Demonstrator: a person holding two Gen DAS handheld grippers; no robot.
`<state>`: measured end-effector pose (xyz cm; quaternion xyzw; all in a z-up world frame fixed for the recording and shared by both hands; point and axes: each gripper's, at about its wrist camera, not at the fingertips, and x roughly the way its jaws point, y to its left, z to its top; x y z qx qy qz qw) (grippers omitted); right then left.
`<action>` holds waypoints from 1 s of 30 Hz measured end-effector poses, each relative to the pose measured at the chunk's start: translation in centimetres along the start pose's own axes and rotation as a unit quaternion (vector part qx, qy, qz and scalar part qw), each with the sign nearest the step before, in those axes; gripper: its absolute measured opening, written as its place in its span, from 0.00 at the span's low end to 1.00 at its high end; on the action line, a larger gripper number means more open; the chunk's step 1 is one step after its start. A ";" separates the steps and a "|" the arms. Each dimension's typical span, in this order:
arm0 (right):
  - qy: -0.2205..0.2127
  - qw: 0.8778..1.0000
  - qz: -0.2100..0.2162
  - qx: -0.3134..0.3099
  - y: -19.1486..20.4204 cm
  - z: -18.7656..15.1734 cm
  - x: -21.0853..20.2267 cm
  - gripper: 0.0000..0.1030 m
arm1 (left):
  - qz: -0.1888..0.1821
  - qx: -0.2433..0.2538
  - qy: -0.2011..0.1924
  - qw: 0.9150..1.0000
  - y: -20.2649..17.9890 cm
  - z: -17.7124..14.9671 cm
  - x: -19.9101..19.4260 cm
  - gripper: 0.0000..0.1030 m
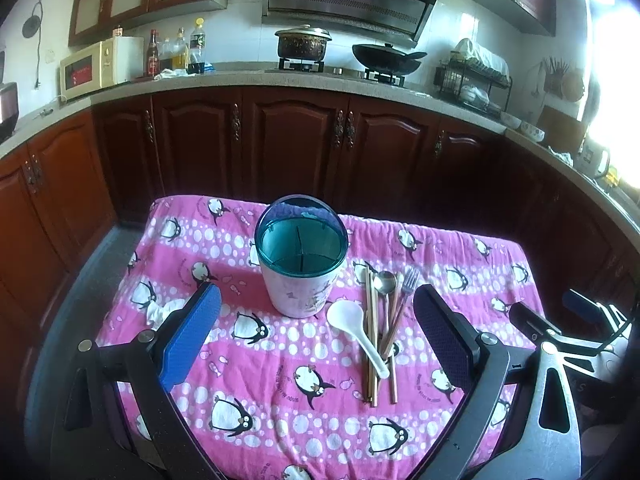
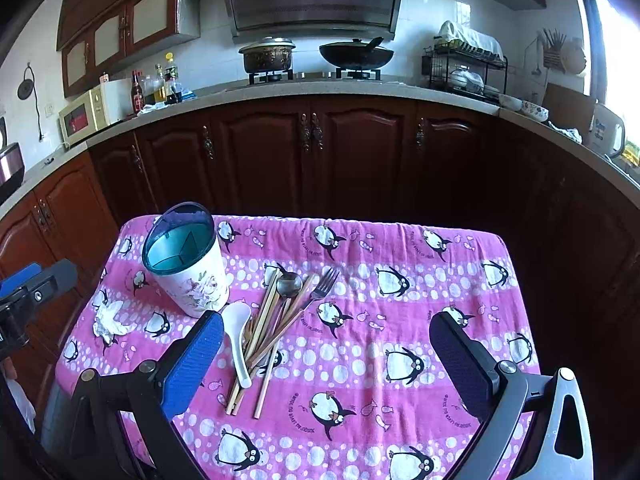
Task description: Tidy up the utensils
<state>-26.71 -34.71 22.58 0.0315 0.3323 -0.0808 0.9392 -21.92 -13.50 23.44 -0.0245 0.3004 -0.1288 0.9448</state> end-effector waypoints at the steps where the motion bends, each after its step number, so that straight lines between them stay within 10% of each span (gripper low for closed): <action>1: -0.001 1.000 0.000 0.002 0.0 0.1 -0.1 1.00 | 0.001 0.001 -0.001 1.000 -0.1 0.0 -0.1 0.95; 30: -0.018 1.000 -0.002 0.012 -0.5 0.8 -1.3 1.00 | 0.012 0.022 -0.004 1.000 -1.6 0.4 -0.5 0.84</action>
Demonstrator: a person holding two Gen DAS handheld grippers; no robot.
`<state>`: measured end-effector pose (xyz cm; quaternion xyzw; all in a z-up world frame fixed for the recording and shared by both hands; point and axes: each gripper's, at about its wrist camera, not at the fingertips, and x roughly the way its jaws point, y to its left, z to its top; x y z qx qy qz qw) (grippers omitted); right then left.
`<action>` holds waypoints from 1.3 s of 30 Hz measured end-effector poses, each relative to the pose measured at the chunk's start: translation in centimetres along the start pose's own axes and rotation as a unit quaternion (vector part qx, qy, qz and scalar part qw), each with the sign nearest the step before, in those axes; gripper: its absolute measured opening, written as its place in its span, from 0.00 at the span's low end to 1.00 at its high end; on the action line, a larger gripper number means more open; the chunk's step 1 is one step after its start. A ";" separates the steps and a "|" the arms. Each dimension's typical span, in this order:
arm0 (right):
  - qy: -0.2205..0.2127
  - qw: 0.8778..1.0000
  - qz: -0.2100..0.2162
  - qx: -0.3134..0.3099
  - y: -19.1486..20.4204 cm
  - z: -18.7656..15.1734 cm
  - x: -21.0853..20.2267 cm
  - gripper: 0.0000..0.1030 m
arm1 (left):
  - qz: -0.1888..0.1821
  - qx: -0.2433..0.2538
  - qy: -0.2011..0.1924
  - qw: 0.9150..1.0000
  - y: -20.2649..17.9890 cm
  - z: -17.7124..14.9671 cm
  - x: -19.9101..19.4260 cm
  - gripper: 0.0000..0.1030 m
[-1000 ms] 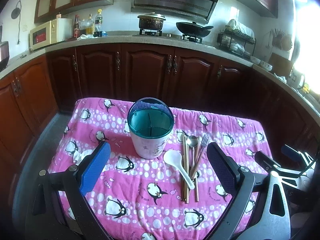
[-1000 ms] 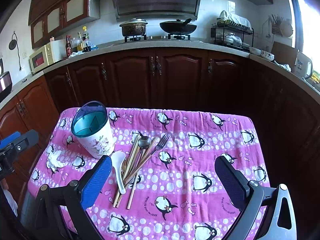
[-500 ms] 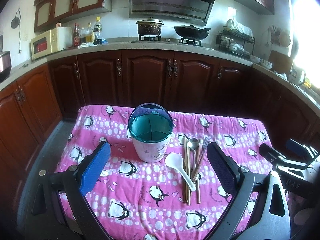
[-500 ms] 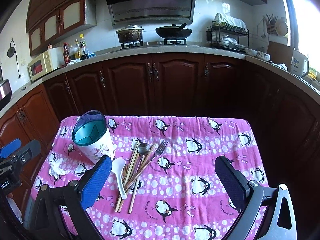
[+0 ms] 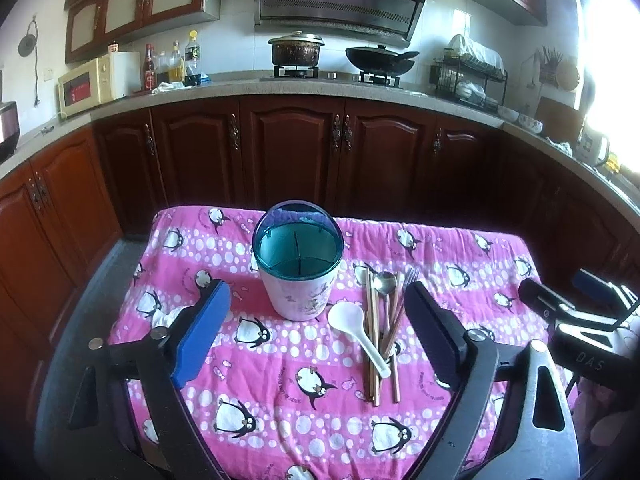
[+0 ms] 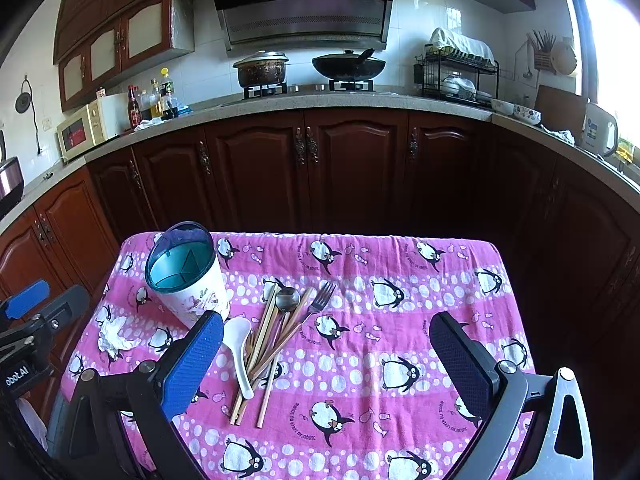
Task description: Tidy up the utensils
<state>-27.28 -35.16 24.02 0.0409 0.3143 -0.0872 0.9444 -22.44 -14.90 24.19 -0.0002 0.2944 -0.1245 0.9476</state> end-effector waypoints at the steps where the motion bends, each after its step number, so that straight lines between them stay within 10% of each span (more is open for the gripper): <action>1: 0.000 1.000 0.000 0.000 0.0 0.0 0.0 1.00 | -0.001 0.001 0.003 1.000 -0.1 0.0 0.1 0.82; 39: 0.025 1.000 0.004 -0.017 1.0 -0.5 1.4 1.00 | -0.026 -0.010 -0.010 1.000 0.6 0.0 0.4 0.82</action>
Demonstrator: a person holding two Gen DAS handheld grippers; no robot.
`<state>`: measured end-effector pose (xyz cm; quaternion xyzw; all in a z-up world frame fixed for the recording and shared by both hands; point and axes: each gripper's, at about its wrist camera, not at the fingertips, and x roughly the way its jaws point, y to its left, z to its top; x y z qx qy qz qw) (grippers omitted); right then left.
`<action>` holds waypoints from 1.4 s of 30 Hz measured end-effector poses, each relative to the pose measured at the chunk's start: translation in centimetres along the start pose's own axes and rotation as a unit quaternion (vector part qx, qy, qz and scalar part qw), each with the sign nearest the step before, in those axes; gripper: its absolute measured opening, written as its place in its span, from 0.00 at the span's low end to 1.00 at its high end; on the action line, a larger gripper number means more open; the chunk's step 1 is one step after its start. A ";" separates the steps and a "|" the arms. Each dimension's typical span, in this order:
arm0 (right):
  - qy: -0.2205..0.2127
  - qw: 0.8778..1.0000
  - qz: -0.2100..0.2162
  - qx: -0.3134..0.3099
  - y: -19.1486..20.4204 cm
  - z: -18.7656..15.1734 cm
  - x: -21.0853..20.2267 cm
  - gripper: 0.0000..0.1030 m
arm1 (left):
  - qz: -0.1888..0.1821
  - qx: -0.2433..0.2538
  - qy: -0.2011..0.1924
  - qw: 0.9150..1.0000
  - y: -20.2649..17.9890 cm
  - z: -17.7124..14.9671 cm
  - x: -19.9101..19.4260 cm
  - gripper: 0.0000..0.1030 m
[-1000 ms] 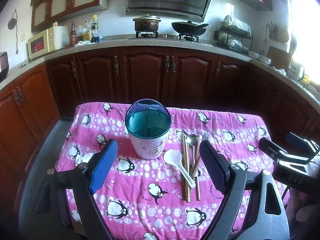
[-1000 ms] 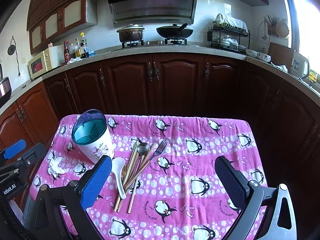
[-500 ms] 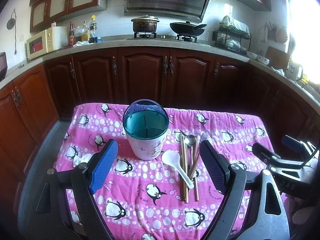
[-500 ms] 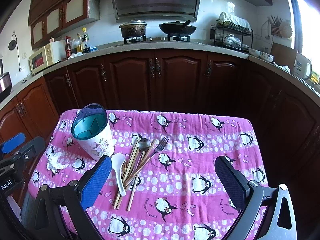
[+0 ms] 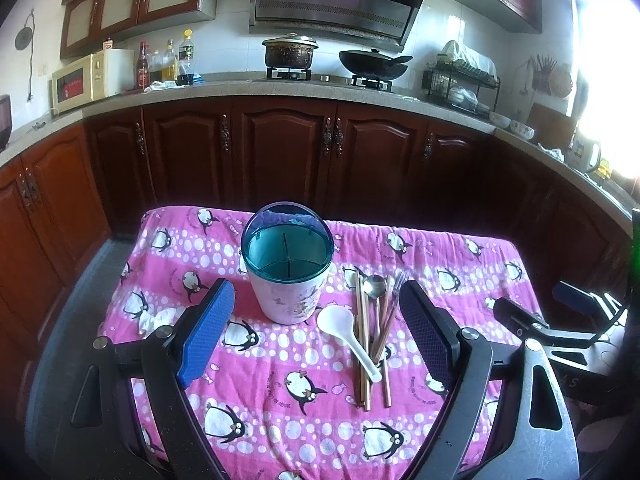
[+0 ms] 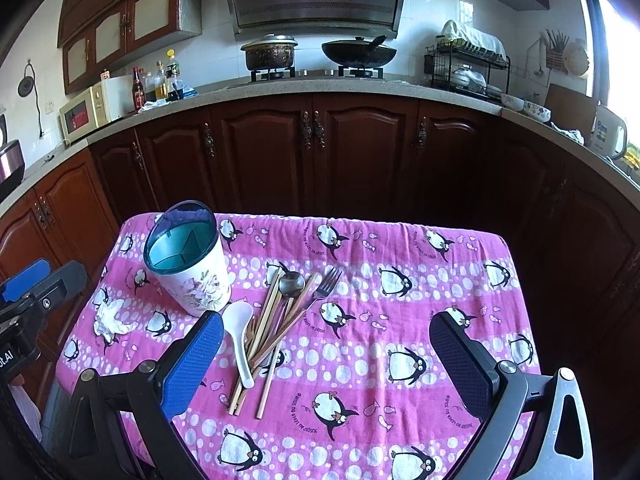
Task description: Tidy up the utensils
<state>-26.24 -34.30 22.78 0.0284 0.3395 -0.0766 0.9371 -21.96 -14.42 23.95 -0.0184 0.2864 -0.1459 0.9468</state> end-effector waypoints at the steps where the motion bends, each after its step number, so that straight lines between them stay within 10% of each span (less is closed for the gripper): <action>1: 0.000 1.000 0.001 0.000 0.1 0.0 0.0 1.00 | 0.001 0.001 -0.001 1.000 0.0 0.0 0.0 0.82; 22: 0.010 1.000 0.008 -0.007 0.3 -0.3 0.9 1.00 | -0.003 0.013 0.012 1.000 0.4 -0.6 1.1 0.83; 35: 0.047 0.997 0.059 -0.020 -0.2 -1.8 6.2 0.99 | -0.052 -0.051 0.134 0.988 3.5 -3.6 7.2 0.82; 42: 0.078 0.993 0.086 -0.016 -1.3 -1.5 10.9 0.82 | -0.069 -0.095 0.189 0.975 3.5 -4.9 11.8 0.78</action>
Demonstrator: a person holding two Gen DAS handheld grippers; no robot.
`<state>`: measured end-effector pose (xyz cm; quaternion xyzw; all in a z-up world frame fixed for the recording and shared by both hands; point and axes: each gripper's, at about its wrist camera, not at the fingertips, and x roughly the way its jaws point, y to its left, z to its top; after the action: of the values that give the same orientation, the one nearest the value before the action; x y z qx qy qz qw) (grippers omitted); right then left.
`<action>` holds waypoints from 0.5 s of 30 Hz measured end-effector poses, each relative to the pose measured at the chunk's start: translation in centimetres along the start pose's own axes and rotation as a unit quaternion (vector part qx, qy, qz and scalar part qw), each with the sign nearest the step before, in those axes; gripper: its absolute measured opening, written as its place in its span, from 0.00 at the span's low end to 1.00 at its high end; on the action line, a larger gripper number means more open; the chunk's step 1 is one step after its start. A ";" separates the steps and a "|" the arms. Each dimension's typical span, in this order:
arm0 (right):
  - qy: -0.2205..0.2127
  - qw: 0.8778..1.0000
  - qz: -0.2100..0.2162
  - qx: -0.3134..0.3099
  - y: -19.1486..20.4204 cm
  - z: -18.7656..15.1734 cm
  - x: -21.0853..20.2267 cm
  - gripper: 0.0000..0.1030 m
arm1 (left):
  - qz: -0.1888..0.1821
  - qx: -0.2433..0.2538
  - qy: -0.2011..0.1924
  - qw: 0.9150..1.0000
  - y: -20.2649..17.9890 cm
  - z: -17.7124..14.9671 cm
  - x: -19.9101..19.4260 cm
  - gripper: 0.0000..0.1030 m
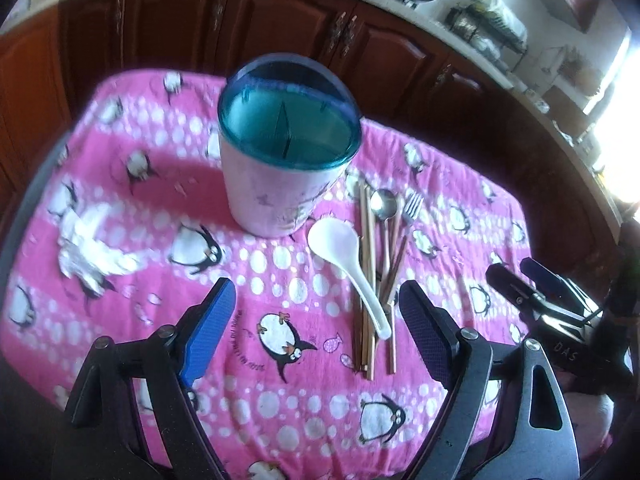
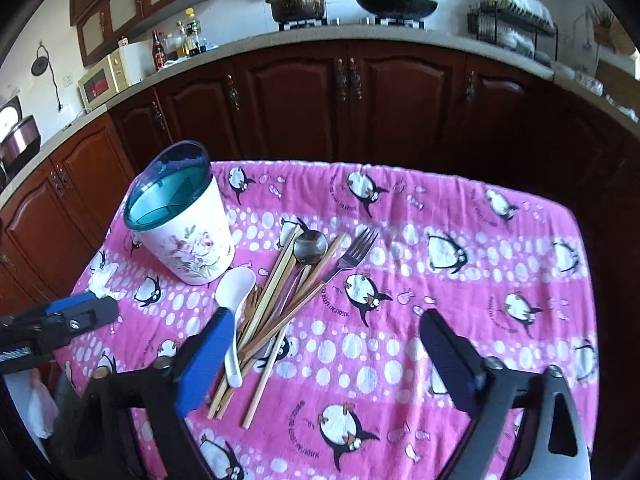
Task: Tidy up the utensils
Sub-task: 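Grasp the white ceramic spoon with the left tool while the right tool grasps the silver fork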
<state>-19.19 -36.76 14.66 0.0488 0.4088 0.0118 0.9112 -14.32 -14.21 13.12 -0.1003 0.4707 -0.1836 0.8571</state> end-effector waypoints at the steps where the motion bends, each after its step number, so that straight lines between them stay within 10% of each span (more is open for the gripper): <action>1: 0.005 1.000 0.008 0.003 -0.2 0.2 0.6 0.81 | -0.001 -0.005 0.009 1.000 0.0 0.2 0.8 0.73; 15: 0.044 0.998 0.047 0.011 -1.9 1.8 6.2 0.65 | 0.002 -0.093 0.039 0.995 0.3 1.6 8.6 0.65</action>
<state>-13.75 -38.45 11.11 0.0769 0.4461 0.0523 0.8902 -8.67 -17.43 7.30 -0.1711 0.5188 -0.1415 0.8255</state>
